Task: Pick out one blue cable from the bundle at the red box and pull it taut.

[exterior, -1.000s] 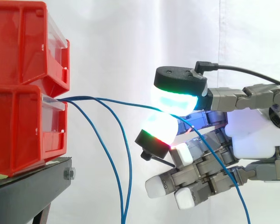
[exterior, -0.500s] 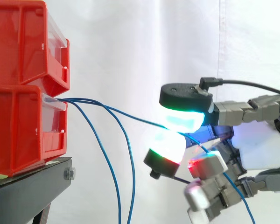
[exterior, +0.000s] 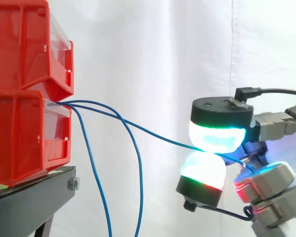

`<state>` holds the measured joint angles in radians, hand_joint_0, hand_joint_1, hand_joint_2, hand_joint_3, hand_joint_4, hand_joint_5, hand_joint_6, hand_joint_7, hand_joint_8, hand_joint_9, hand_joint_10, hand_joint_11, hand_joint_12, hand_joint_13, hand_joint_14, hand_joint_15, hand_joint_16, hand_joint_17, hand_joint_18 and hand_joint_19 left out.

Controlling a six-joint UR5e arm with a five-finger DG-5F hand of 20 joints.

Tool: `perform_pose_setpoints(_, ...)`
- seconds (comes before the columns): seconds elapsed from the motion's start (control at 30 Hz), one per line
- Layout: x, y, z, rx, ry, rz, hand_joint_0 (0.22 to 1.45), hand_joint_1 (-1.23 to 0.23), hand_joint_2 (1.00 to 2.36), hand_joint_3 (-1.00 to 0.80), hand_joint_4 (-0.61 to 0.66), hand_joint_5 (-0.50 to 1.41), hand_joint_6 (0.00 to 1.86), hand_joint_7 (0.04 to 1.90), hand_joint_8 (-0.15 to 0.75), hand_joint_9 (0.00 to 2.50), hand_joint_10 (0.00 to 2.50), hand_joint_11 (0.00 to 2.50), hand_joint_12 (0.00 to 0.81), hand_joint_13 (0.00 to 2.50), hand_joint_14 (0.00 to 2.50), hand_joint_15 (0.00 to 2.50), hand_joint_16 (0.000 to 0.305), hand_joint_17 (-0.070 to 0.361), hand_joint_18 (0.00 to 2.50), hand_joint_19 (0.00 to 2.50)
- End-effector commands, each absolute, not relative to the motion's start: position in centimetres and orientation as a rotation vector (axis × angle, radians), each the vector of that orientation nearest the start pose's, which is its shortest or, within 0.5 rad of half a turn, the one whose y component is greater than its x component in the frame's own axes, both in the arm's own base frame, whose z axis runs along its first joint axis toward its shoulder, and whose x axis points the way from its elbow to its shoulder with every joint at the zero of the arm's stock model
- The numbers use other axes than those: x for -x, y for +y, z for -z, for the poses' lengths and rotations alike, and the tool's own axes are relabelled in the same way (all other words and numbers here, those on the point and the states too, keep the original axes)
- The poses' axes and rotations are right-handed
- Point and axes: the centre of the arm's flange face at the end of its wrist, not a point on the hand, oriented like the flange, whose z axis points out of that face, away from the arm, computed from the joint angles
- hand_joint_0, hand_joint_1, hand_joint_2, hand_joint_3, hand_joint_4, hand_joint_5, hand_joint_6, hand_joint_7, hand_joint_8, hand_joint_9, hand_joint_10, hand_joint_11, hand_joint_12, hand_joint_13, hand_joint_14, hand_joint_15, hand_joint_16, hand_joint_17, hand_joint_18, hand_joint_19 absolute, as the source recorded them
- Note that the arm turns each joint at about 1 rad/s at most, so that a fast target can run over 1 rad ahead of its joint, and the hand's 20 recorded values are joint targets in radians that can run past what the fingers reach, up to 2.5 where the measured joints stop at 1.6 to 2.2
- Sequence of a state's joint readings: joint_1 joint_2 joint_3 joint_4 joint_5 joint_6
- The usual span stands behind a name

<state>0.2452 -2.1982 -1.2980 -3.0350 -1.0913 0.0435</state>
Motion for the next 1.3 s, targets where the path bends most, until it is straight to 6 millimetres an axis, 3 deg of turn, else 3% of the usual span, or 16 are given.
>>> perform_pose_setpoints(0.0, -69.7, -1.0, -25.8, -1.451, 1.226, -0.877, 0.69, -0.77, 1.03, -0.1, -0.07, -0.16, 0.93, 1.21, 0.255, 1.41, 0.01, 1.56, 0.275, 1.33, 0.42, 1.58, 0.043, 0.096, 1.09, 1.05)
perform_pose_setpoints(0.53, -69.1, -1.5, -26.9, -1.46, 1.246, -0.873, 0.69, -0.77, 1.03, -0.09, -0.06, -0.16, 0.93, 1.21, 0.246, 1.44, 0.01, 1.65, 0.285, 1.29, 0.55, 1.53, 0.043, 0.097, 1.07, 1.03)
perform_pose_setpoints(1.27, -69.6, -1.2, -27.0, -1.42, 1.234, -0.878, 0.69, -0.77, 1.03, -0.09, -0.06, -0.15, 0.93, 1.22, 0.251, 1.45, 0.0, 1.65, 0.275, 1.3, 0.44, 1.56, 0.042, 0.095, 1.05, 1.02)
